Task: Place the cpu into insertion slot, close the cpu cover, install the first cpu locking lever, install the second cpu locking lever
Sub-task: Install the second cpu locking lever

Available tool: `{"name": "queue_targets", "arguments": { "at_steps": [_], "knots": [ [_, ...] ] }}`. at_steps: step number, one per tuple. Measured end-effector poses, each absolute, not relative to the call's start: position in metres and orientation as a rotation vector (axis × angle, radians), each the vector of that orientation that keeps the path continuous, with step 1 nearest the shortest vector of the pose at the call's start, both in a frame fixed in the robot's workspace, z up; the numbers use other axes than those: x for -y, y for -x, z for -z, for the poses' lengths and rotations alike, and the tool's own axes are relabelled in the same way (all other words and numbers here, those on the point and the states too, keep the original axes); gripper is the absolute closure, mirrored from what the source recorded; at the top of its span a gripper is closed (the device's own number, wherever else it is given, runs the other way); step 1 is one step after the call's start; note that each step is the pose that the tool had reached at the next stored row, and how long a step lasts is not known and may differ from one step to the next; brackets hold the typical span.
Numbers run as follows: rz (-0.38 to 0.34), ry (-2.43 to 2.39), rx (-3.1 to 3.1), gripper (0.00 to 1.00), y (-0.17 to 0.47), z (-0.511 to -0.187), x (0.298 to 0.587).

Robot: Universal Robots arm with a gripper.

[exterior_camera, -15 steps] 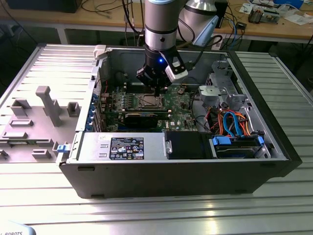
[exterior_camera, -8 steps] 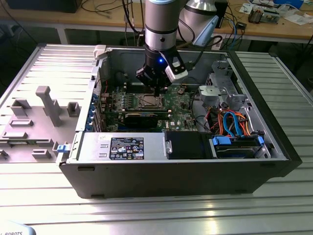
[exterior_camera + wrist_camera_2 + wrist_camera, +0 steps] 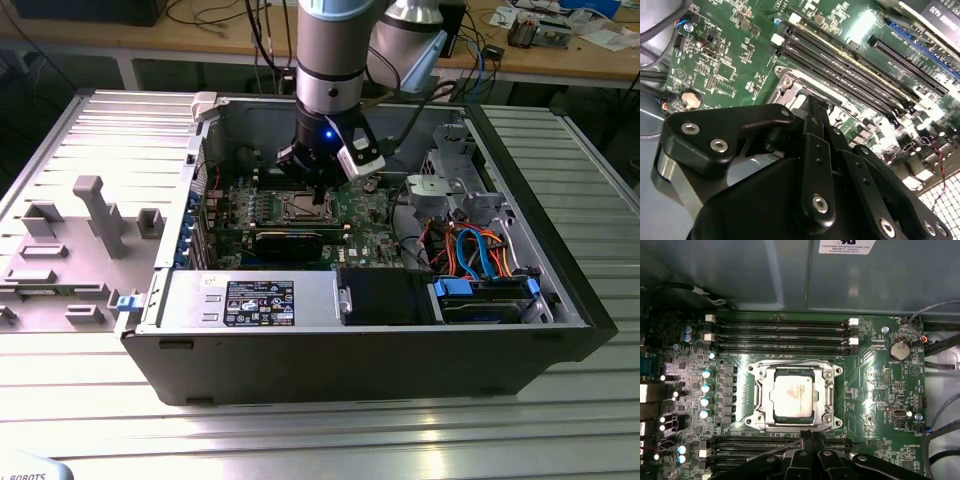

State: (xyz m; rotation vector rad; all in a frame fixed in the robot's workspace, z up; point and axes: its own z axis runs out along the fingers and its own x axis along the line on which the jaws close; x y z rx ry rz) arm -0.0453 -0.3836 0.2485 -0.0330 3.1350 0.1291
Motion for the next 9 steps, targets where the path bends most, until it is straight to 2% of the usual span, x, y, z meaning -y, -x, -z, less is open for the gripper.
{"name": "queue_targets", "arguments": {
  "at_steps": [9],
  "knots": [
    [-0.139, 0.031, -3.167, 0.89, 0.058, -0.244, 0.393]
  ]
}}
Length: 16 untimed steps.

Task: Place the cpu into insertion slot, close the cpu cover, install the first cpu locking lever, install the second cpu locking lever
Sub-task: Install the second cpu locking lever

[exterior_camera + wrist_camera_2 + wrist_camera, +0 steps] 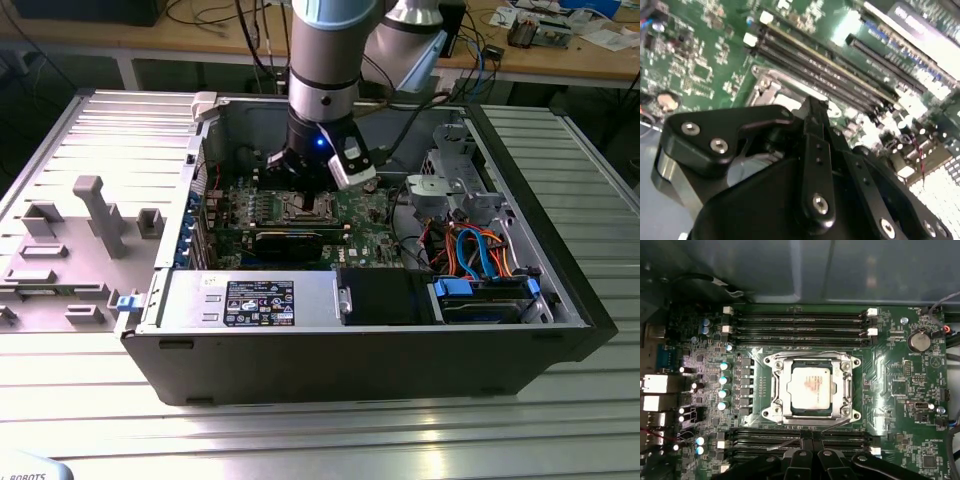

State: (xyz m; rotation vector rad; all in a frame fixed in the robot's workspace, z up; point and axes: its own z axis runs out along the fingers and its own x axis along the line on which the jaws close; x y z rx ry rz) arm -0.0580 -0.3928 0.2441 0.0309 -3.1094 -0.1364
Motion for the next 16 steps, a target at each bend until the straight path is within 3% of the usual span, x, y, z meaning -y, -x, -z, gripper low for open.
{"name": "queue_targets", "arguments": {
  "at_steps": [16],
  "knots": [
    [0.163, -0.12, 3.086, 0.89, 0.077, -0.229, 0.403]
  ]
}}
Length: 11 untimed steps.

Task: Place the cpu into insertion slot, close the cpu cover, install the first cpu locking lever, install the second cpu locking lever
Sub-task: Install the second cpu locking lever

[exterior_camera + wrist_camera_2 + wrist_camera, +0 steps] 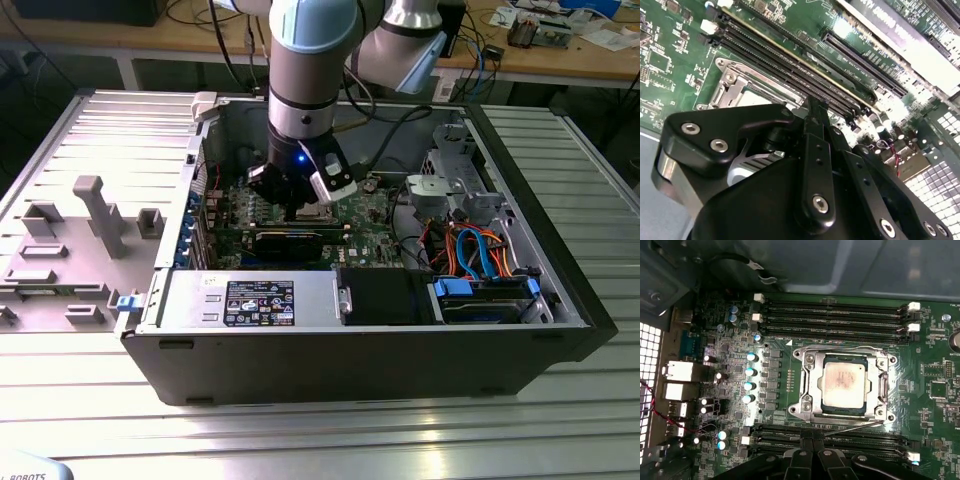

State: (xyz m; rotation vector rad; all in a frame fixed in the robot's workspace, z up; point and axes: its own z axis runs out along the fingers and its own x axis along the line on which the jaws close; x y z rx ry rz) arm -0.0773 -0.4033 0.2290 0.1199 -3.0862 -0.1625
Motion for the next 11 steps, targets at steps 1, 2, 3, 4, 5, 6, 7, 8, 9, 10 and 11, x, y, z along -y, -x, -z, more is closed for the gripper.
{"name": "queue_targets", "arguments": {
  "at_steps": [1, 2, 3, 4, 5, 6, 7, 8, 9, 10, 11],
  "knots": [
    [0.168, -0.122, 3.086, 0.89, 0.0775, -0.2283, 0.4049],
    [0.171, -0.123, 3.085, 0.89, 0.0777, -0.2279, 0.4051],
    [0.174, -0.123, 3.085, 0.89, 0.078, -0.2273, 0.4054],
    [0.178, -0.124, 3.085, 0.89, 0.0782, -0.2264, 0.4055],
    [0.18, -0.125, 3.084, 0.89, 0.0783, -0.2257, 0.4056],
    [0.188, -0.127, 3.083, 0.89, 0.0794, -0.2237, 0.4057],
    [0.193, -0.13, 3.083, 0.89, 0.0801, -0.2227, 0.4056],
    [0.197, -0.132, 3.083, 0.89, 0.0806, -0.2219, 0.4056],
    [0.203, -0.135, 3.082, 0.89, 0.0816, -0.2206, 0.4056],
    [0.208, -0.138, 3.082, 0.89, 0.0826, -0.2194, 0.4056],
    [0.21, -0.14, 3.081, 0.89, 0.0835, -0.2187, 0.4057]
  ]
}}
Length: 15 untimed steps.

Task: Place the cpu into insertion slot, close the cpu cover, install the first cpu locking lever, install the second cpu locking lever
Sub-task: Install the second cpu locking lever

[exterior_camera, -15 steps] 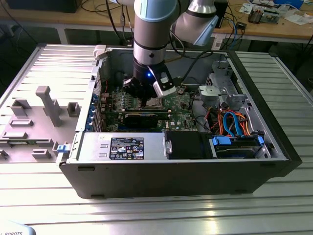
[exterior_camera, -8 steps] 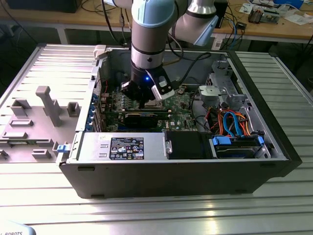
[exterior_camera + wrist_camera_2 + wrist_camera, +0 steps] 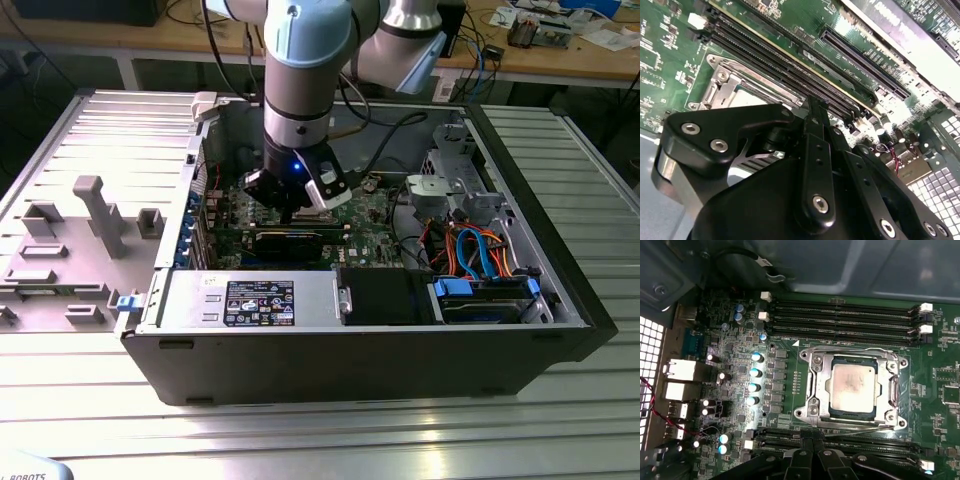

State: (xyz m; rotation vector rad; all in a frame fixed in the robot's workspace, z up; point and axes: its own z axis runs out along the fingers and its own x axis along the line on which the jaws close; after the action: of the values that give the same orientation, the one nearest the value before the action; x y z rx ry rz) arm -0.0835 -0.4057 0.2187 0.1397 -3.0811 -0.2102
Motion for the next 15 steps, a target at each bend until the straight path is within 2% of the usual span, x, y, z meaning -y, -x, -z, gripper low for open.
{"name": "queue_targets", "arguments": {
  "at_steps": [15],
  "knots": [
    [0.227, -0.144, 3.08, 0.89, 0.0862, -0.2101, 0.4057]
  ]
}}
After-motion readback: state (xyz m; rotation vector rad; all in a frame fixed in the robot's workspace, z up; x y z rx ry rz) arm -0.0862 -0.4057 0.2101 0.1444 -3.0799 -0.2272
